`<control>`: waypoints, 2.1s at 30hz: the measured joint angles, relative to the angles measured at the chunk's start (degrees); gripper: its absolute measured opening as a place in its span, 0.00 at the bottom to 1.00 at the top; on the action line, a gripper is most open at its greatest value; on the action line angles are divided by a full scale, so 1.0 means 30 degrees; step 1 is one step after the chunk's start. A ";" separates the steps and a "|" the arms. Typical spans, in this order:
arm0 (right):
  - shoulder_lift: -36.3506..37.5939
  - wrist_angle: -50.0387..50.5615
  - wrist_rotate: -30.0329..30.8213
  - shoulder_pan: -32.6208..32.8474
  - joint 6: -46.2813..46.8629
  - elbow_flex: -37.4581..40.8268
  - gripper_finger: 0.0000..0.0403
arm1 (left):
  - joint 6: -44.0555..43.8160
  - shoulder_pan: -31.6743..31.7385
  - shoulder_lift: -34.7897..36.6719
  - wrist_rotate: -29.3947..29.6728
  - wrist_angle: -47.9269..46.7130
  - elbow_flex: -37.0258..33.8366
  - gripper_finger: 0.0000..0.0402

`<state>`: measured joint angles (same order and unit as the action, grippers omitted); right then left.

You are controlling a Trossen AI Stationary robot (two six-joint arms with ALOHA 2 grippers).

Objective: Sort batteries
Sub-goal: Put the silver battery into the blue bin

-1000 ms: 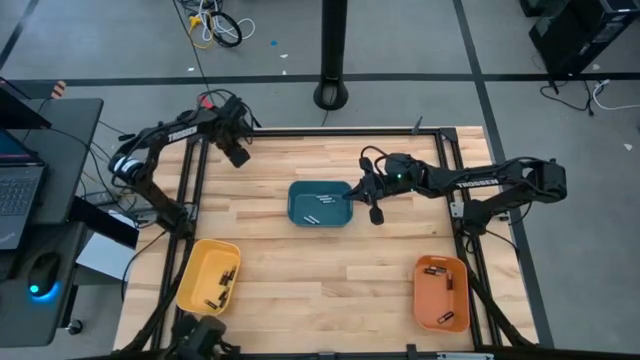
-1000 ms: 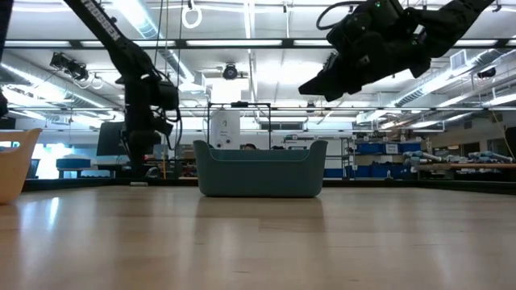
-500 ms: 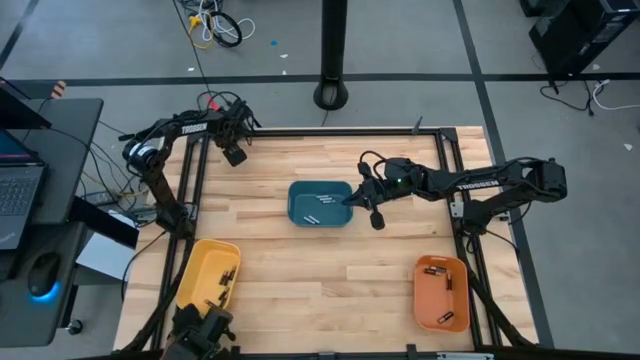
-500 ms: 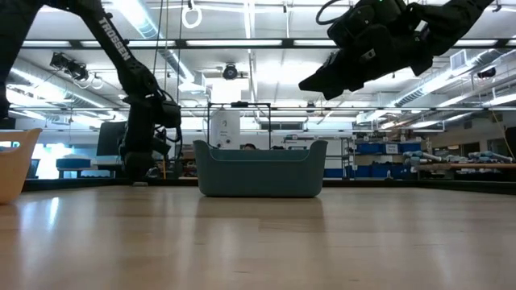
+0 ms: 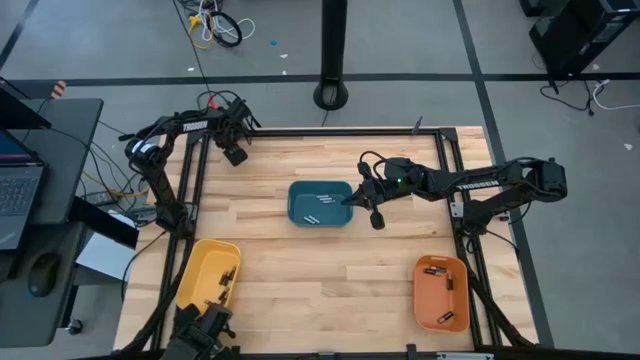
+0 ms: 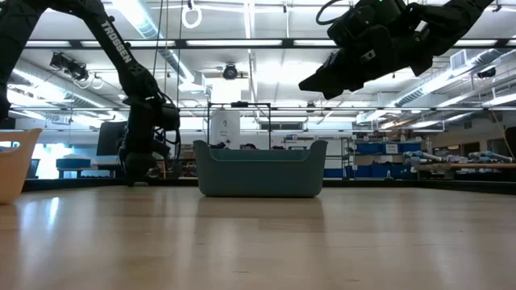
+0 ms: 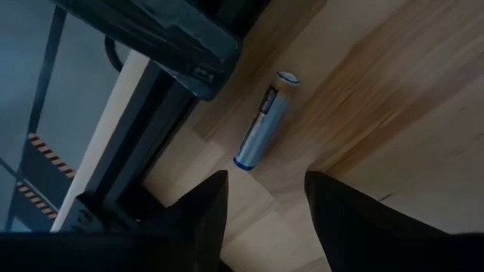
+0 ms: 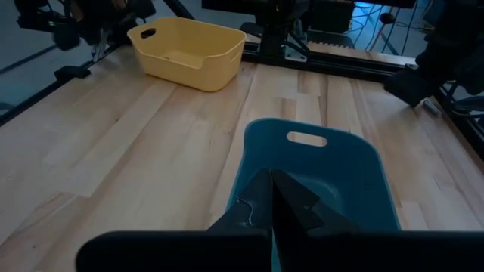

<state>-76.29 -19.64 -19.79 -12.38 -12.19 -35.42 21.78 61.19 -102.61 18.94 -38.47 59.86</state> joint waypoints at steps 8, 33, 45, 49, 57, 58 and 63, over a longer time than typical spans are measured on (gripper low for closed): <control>0.0000 0.0000 -0.0001 0.0000 -0.0036 -0.0007 0.02 | -0.0369 0.0052 0.0015 -0.0570 0.0328 0.0008 0.47; 0.0000 -0.0124 -0.0307 0.0000 0.0000 -0.0007 0.02 | -0.1733 0.0413 -0.2280 -0.3125 -0.4709 0.3445 0.27; 0.0000 -0.0138 -0.0314 0.0022 0.0073 -0.0007 0.02 | -0.1035 -0.0328 -0.2273 -0.2205 -0.5932 0.3075 0.12; 0.0000 -0.0138 -0.0314 0.0022 0.0073 -0.0007 0.02 | -0.1341 -0.0328 -0.2273 -0.2120 -0.5948 0.3081 0.12; 0.0000 -0.0138 -0.0314 0.0022 0.0015 -0.0007 0.02 | -0.1414 -0.0561 -0.2163 -0.2028 -0.6022 0.3089 0.13; 0.0000 -0.0138 -0.0314 0.0022 0.0008 -0.0007 0.02 | -0.1421 -0.0653 -0.2057 -0.2025 -0.6029 0.3089 0.14; 0.0000 -0.0138 -0.0314 0.0022 0.0007 -0.0007 0.02 | -0.1448 -0.1211 -0.0896 -0.1981 -0.6107 0.3104 0.23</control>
<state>-76.29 -20.05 -20.73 -12.32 -12.16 -35.44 17.44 57.56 -105.29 12.99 -56.79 69.17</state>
